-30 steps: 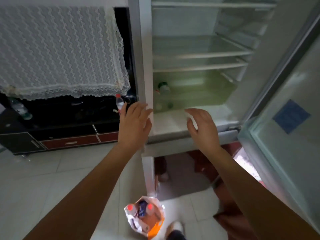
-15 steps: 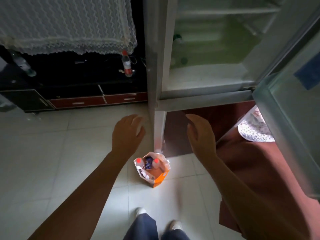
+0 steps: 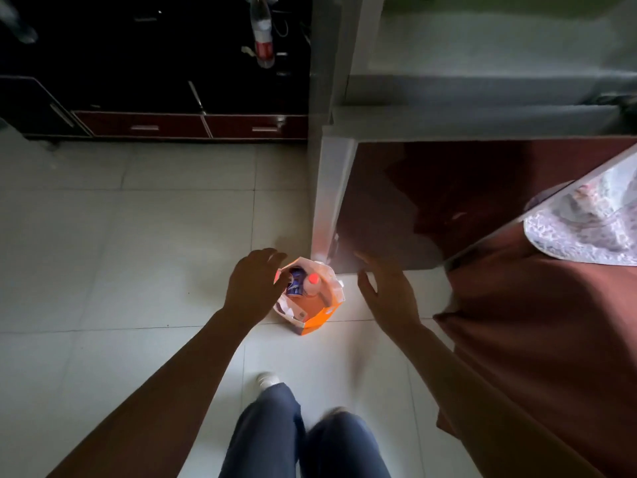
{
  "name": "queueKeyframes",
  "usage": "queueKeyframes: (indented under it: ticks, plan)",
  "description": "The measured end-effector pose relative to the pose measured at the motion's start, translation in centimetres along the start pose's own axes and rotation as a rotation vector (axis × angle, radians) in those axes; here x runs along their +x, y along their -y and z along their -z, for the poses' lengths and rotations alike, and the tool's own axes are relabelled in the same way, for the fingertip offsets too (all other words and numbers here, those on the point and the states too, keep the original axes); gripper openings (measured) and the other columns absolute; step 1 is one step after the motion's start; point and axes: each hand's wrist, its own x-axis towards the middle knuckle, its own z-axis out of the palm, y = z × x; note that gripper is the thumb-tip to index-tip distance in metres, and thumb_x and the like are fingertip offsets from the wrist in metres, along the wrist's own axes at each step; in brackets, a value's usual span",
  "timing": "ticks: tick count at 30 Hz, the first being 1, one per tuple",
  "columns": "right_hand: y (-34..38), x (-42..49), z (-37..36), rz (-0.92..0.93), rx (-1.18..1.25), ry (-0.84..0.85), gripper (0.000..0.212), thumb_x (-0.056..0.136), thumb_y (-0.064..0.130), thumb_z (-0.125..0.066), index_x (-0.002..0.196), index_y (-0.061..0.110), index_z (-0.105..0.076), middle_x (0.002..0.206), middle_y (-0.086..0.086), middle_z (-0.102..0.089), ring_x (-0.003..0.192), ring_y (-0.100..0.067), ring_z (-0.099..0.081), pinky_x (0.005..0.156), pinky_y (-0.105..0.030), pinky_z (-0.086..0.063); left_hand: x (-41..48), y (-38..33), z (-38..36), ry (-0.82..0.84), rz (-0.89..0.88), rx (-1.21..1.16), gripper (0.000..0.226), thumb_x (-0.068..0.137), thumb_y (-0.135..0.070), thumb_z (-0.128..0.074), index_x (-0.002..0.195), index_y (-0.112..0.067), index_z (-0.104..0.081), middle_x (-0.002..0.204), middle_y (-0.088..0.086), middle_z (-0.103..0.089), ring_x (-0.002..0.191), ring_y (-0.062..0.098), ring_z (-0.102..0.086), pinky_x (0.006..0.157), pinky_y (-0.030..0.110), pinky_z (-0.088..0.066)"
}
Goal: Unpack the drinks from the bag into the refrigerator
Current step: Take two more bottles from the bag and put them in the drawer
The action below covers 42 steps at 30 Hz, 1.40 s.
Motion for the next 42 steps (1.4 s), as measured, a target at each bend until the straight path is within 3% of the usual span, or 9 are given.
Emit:
queueKeyframes:
  ticks: [2,4,10,15,18,27,32,37,42]
  plan:
    - [-2.0,1.2,-3.8,0.016,-0.034,0.030,0.033,0.091,0.024,-0.050,0.122,0.013,-0.055,0.127,-0.008,-0.059,0.115,-0.026,-0.056,0.096,-0.032,-0.043,0.6,1.7,-4.0,0.005,0.044,-0.049,0.035,0.085,-0.031,-0.051,0.107,-0.008,-0.065,0.109,0.014,-0.069,0.099,0.032,-0.064,0.085,0.041,-0.051]
    - [-4.2,2.5,-7.7,0.016,-0.051,0.089,0.035,0.092,0.024,-0.048,0.126,0.015,-0.051,0.132,-0.006,-0.055,0.120,-0.025,-0.051,0.098,-0.034,-0.042,1.5,3.5,-8.1,0.050,0.081,-0.073,0.032,0.087,-0.022,-0.057,0.117,-0.009,-0.060,0.121,0.011,-0.062,0.111,0.029,-0.057,0.094,0.038,-0.045]
    - [-11.7,6.4,-19.8,0.019,-0.045,0.199,0.038,0.090,0.027,-0.052,0.126,0.016,-0.050,0.127,-0.006,-0.057,0.112,-0.025,-0.054,0.087,-0.031,-0.045,3.6,9.7,-19.6,0.101,0.134,-0.066,0.036,0.085,-0.009,-0.055,0.121,-0.012,-0.057,0.122,0.008,-0.061,0.108,0.029,-0.056,0.087,0.035,-0.045]
    - [-15.6,9.3,-27.4,-0.011,-0.044,0.291,0.044,0.088,0.028,-0.054,0.130,0.018,-0.046,0.136,-0.007,-0.050,0.119,-0.026,-0.050,0.092,-0.032,-0.042,5.9,13.3,-26.9,0.121,0.123,-0.022,0.040,0.081,-0.005,-0.056,0.119,-0.014,-0.059,0.111,0.011,-0.064,0.098,0.033,-0.059,0.079,0.035,-0.045]
    - [-17.2,10.4,-30.6,-0.015,-0.066,0.367,0.046,0.087,0.029,-0.054,0.132,0.021,-0.043,0.141,-0.006,-0.044,0.125,-0.025,-0.045,0.096,-0.034,-0.042,7.2,14.5,-30.1,0.163,0.132,0.073,0.040,0.085,-0.011,-0.052,0.124,-0.019,-0.053,0.121,0.007,-0.059,0.108,0.030,-0.055,0.088,0.035,-0.041]
    - [-19.0,11.7,-35.1,-0.050,-0.147,0.432,0.050,0.089,0.022,-0.048,0.137,0.020,-0.033,0.142,-0.012,-0.041,0.122,-0.030,-0.045,0.092,-0.033,-0.038,9.5,15.8,-34.8,0.287,0.171,0.285,0.050,0.086,-0.017,-0.049,0.134,-0.023,-0.036,0.141,0.005,-0.040,0.123,0.024,-0.046,0.096,0.034,-0.034]
    - [-19.9,12.0,-36.1,-0.118,-0.163,0.451,0.048,0.087,0.025,-0.050,0.131,0.015,-0.036,0.135,-0.017,-0.043,0.112,-0.035,-0.050,0.084,-0.036,-0.041,10.3,16.0,-36.0,0.333,0.147,0.412,0.046,0.085,-0.025,-0.054,0.129,-0.022,-0.041,0.136,0.008,-0.043,0.122,0.022,-0.046,0.097,0.035,-0.032]
    - [-20.1,11.7,-37.0,-0.183,-0.102,0.422,0.040,0.087,0.024,-0.047,0.125,0.014,-0.040,0.122,-0.014,-0.056,0.107,-0.031,-0.053,0.085,-0.037,-0.042,10.3,15.4,-36.5,0.380,0.124,0.458,0.036,0.087,-0.032,-0.052,0.122,-0.024,-0.047,0.116,0.002,-0.064,0.113,0.023,-0.054,0.094,0.034,-0.029]
    - [-19.9,11.0,-36.9,-0.145,-0.104,0.379,0.030,0.090,0.018,-0.043,0.118,0.009,-0.047,0.112,-0.018,-0.061,0.100,-0.032,-0.056,0.073,-0.028,-0.034,10.0,15.3,-36.2,0.336,0.130,0.459,0.025,0.088,-0.029,-0.051,0.112,-0.024,-0.054,0.109,0.001,-0.066,0.107,0.023,-0.057,0.091,0.034,-0.030]
